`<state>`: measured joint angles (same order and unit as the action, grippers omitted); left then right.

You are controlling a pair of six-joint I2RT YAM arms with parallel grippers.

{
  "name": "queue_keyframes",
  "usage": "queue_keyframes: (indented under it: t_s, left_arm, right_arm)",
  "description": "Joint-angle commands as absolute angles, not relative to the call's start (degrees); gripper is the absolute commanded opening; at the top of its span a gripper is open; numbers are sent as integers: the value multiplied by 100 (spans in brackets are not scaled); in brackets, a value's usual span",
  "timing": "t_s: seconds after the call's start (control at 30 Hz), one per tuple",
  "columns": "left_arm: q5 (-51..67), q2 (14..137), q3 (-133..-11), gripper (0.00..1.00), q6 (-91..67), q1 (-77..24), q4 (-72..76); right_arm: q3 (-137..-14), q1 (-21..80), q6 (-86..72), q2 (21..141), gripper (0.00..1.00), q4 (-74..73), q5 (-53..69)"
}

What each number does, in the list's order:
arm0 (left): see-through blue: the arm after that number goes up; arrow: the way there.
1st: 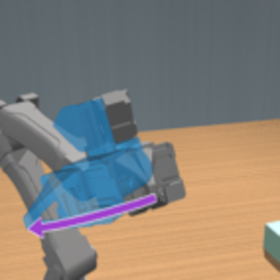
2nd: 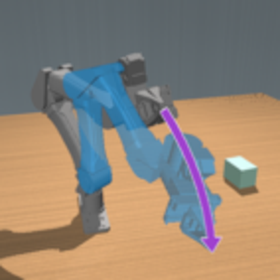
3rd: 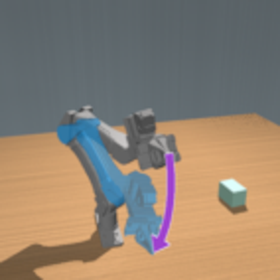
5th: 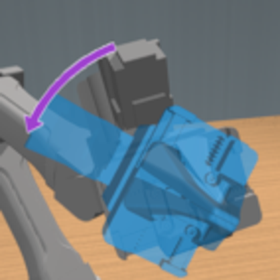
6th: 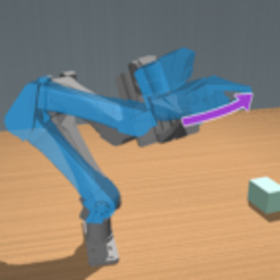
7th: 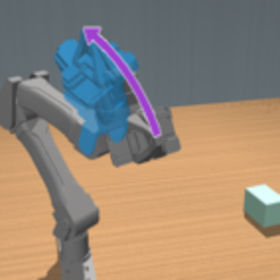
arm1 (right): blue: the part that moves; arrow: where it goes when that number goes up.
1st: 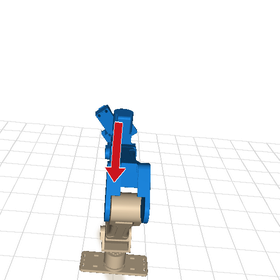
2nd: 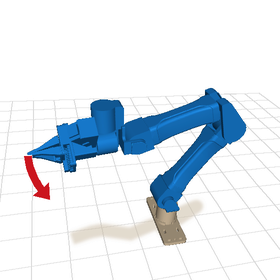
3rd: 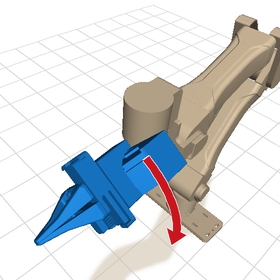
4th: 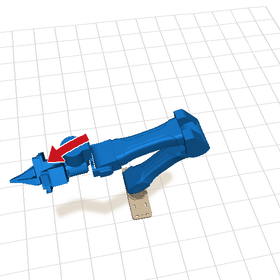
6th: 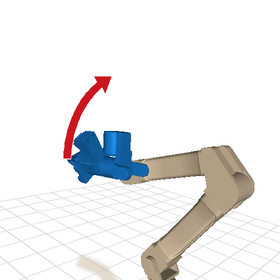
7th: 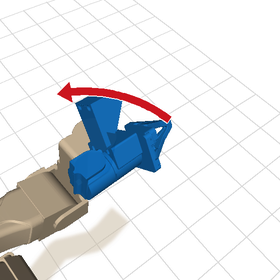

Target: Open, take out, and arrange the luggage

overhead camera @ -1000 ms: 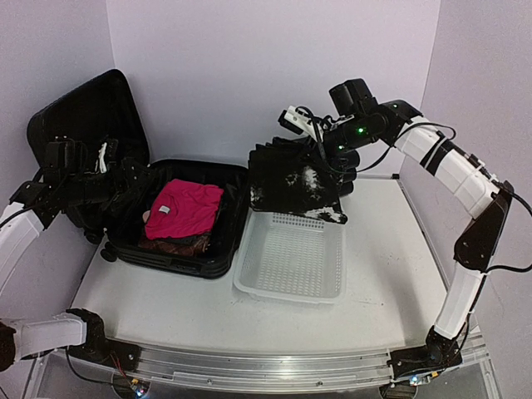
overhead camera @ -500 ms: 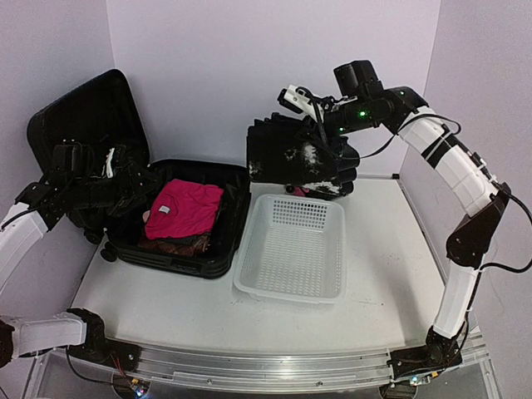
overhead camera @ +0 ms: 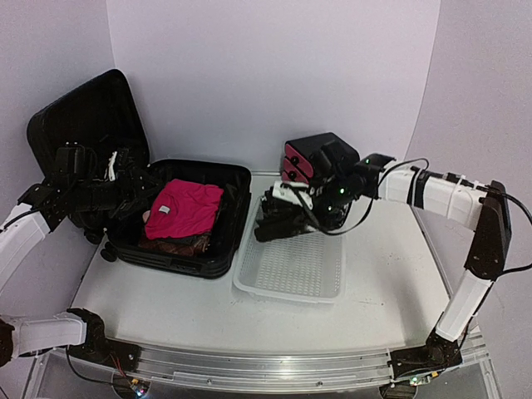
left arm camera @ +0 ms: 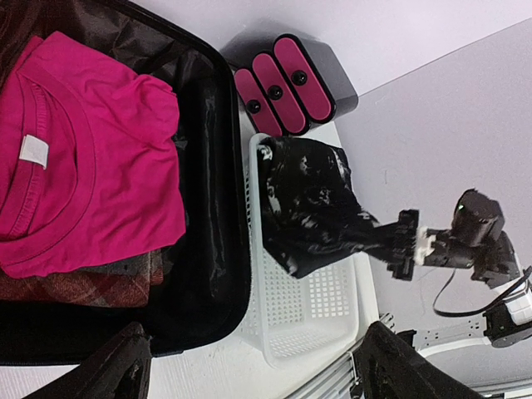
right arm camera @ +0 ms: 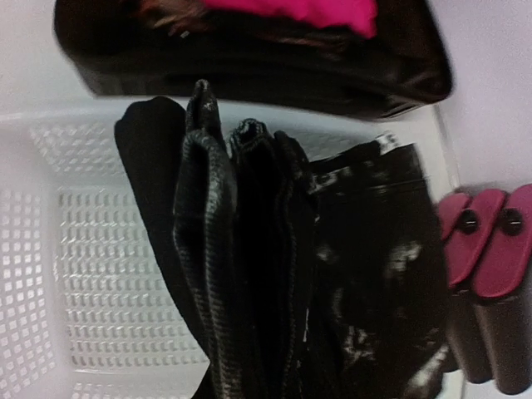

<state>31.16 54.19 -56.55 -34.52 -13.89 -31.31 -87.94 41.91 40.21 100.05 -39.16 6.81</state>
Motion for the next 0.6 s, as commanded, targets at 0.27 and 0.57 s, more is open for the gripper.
queue_keyframes:
  t_s: [0.27, 0.57]
  left_arm:
    - [3244, 5459, -5483, 88, -3409, -1493, -2786]
    - [2296, 5911, -4884, 80, -3827, -3061, -2137]
  right_arm:
    - [-6673, 4604, 2615, 9756, 0, -1280, 53]
    - [-6312, 4589, 1741, 9037, 0, -497, 608]
